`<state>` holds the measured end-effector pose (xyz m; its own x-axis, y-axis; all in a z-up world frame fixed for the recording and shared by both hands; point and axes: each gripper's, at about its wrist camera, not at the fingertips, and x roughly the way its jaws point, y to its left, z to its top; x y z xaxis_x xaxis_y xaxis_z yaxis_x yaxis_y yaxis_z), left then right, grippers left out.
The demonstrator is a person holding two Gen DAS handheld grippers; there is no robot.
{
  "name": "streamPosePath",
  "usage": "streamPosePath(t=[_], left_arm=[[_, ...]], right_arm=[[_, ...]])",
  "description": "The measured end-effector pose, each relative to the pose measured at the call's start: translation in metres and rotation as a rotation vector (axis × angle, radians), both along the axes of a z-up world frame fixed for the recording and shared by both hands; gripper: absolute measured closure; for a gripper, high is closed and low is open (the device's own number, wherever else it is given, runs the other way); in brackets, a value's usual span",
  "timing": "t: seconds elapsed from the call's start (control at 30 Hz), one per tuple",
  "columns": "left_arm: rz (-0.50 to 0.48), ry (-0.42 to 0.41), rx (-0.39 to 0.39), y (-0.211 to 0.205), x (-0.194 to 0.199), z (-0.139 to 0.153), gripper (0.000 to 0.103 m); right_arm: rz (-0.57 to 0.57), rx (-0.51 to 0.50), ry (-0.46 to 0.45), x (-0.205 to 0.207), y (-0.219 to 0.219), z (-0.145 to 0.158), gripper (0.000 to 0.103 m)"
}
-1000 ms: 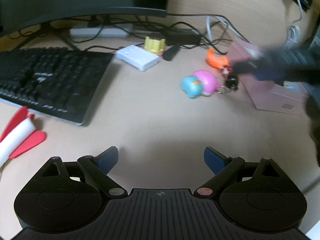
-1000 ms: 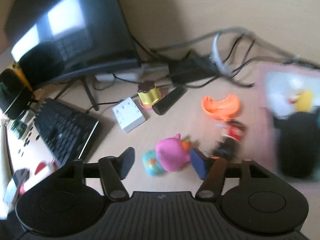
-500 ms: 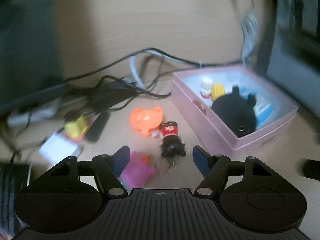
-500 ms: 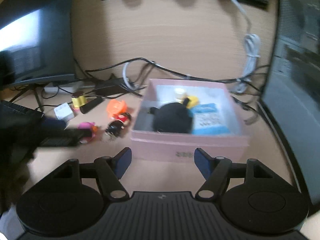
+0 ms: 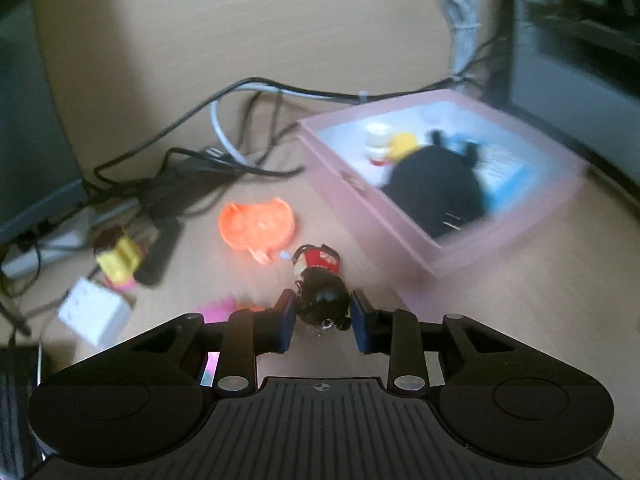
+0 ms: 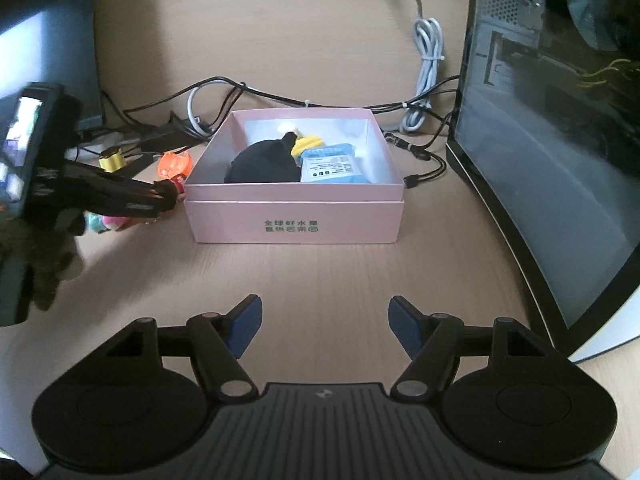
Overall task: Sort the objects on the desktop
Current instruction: 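Set the keychain figure down near the right tool with left tool, then grasp keychain figure with right tool while left tool grasps pink toy figure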
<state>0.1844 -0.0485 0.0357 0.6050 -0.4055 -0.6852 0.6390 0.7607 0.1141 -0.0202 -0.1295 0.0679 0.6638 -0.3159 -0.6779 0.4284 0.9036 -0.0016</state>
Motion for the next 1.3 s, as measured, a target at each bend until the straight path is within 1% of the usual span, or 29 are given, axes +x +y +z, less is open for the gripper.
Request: streamPosePath(t=[0.1, 0.23, 0.3, 0.37, 0.43, 0.5, 0.53, 0.7, 0.77, 0.9, 1.03, 1.1, 1.13, 1.17, 1.2, 1.3], left_arm=[[-0.053, 0.046, -0.028, 0.000, -0.040, 0.003, 0.070], [-0.126, 0.101, -0.056, -0.018, -0.083, -0.001, 0.069], [-0.129, 0.097, -0.041, -0.027, -0.092, -0.005, 0.066], [-0.106, 0.084, -0.012, -0.026, -0.099, -0.008, 0.062], [-0.058, 0.076, 0.024, -0.016, -0.102, -0.008, 0.059], [-0.006, 0.064, 0.048, -0.002, -0.102, -0.006, 0.053], [0.023, 0.062, 0.051, 0.006, -0.101, -0.004, 0.049], [0.156, 0.108, 0.013, 0.044, -0.093, 0.001, 0.038], [0.198, 0.120, 0.010, 0.056, -0.093, 0.001, 0.034], [0.252, 0.145, 0.005, 0.075, -0.095, -0.002, 0.030], [0.284, 0.154, -0.020, 0.087, -0.093, -0.001, 0.024], [0.294, 0.152, -0.033, 0.090, -0.089, 0.000, 0.022], [0.299, 0.150, -0.040, 0.091, -0.085, 0.001, 0.020], [0.301, 0.148, -0.046, 0.090, -0.081, 0.002, 0.018], [0.301, 0.143, -0.051, 0.089, -0.075, 0.004, 0.017], [0.297, 0.112, -0.068, 0.081, -0.054, 0.010, 0.012]], right_arm=[[0.015, 0.002, 0.001, 0.000, -0.004, -0.003, 0.032], [0.014, 0.015, -0.006, -0.003, -0.012, -0.006, 0.032], [0.015, 0.021, -0.011, -0.007, -0.015, -0.007, 0.030], [0.020, 0.017, -0.014, -0.009, -0.016, -0.008, 0.027], [0.037, 0.008, -0.015, -0.010, -0.016, -0.010, 0.026], [0.075, 0.017, -0.007, -0.008, -0.012, -0.013, 0.024], [0.105, 0.026, -0.003, -0.005, -0.009, -0.015, 0.024], [0.234, 0.019, -0.004, 0.016, 0.019, -0.020, 0.019], [0.287, 0.003, -0.013, 0.029, 0.032, -0.023, 0.018], [0.374, -0.032, 0.000, 0.059, 0.046, -0.034, 0.018], [0.420, -0.040, 0.053, 0.085, 0.045, -0.048, 0.018], [0.439, -0.030, 0.059, 0.090, 0.042, -0.052, 0.018], [0.449, -0.023, 0.056, 0.091, 0.042, -0.052, 0.022], [0.460, -0.012, 0.057, 0.092, 0.041, -0.051, 0.035], [0.463, 0.000, 0.060, 0.092, 0.040, -0.049, 0.037], [0.425, -0.010, 0.041, 0.085, 0.040, -0.041, 0.037]])
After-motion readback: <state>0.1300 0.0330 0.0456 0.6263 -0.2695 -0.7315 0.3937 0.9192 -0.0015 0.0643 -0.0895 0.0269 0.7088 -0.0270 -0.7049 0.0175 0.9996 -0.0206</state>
